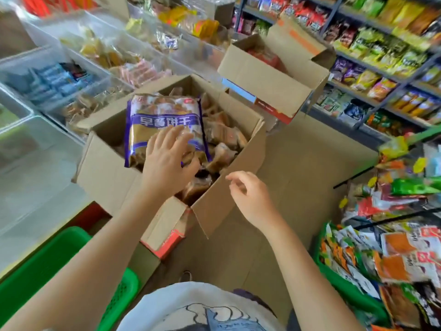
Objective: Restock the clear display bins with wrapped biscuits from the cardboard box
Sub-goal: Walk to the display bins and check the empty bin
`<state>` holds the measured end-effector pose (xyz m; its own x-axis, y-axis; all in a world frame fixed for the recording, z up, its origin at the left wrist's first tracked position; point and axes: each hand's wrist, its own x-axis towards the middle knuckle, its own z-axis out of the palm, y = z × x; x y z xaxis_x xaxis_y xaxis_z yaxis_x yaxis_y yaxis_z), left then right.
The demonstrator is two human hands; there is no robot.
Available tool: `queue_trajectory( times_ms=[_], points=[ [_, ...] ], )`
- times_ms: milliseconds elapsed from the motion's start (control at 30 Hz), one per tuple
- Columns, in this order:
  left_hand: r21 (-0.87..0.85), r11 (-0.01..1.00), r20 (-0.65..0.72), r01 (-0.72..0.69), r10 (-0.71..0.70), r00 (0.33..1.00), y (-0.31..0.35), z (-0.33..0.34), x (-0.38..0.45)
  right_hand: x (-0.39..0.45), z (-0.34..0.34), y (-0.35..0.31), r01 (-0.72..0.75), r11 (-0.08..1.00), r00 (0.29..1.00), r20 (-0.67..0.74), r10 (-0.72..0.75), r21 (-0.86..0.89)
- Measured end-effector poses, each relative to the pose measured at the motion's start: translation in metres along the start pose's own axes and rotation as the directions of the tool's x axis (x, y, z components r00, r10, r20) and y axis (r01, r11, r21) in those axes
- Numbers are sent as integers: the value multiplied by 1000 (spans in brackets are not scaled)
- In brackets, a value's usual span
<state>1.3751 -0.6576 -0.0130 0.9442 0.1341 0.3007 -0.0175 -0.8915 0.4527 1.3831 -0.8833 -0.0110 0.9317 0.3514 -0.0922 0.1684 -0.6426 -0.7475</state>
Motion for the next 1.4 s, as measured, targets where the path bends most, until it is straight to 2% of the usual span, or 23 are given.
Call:
queue_trajectory(
  times_ms=[133, 233, 333, 400, 467, 567, 633, 667, 767, 833, 900, 967, 1033, 1067, 1200, 1300, 1367, 1400],
  points=[
    [137, 987, 82, 80, -92, 992, 0, 23, 76, 73, -21, 1, 88, 995, 989, -112, -93, -43],
    [231, 961, 99, 151, -178, 979, -7, 41, 104, 126, -30, 3, 180, 978, 975, -114, -192, -104],
    [243, 949, 95, 200, -229, 969, -11, 48, 112, 177, -39, 5, 285, 946, 956, 111, -270, -155],
    [249, 945, 91, 210, -239, 967, -11, 49, 112, 205, -45, 8, 286, 937, 917, 340, -208, -200],
    [237, 946, 86, 223, -249, 965, -10, 47, 111, 226, -48, 12, 277, 937, 835, 536, -126, -212],
    [219, 939, 72, 267, -288, 955, -6, 45, 113, 247, -45, 18, 341, 906, 751, 653, -102, -251],
    [206, 932, 46, 297, -312, 949, -5, 46, 114, 257, -47, 25, 341, 929, 757, 628, -181, -144],
    [197, 928, 33, 317, -330, 943, -4, 47, 114, 260, -50, 28, 313, 949, 776, 586, -233, -38],
    [133, 912, -2, 389, -392, 920, 0, 48, 117, 266, -63, 32, 141, 940, 868, 417, -269, 312],
    [17, 881, 14, 473, -473, 881, 10, 46, 124, 270, -67, 28, 60, 890, 892, 375, -251, 452],
    [-164, 806, 47, 569, -569, 821, 22, 40, 132, 274, -69, 20, 34, 855, 874, 399, -276, 518],
    [-428, 679, 86, 596, -626, 775, 37, 28, 140, 274, -71, 7, 38, 838, 832, 447, -328, 544],
    [-612, 582, 117, 535, -603, 789, 47, 17, 145, 272, -71, -6, 99, 831, 774, 483, -410, 548],
    [-634, 587, 105, 504, -581, 807, 51, 11, 146, 271, -70, -14, 129, 823, 743, 495, -450, 554],
    [-648, 631, -6, 426, -564, 826, 43, -15, 139, 267, -60, -40, 214, 786, 636, 528, -562, 580],
    [-673, 620, -28, 403, -565, 824, 12, -37, 109, 265, -43, -63, 401, 780, 603, 502, -620, 481],
    [-576, 710, -123, 405, -565, 816, -17, -48, 81, 258, -21, -87, 544, 756, 602, 459, -654, 364],
    [-492, 755, -213, 434, -588, 780, -35, -54, 64, 252, -7, -103, 602, 732, 595, 432, -678, 319]
  ],
)
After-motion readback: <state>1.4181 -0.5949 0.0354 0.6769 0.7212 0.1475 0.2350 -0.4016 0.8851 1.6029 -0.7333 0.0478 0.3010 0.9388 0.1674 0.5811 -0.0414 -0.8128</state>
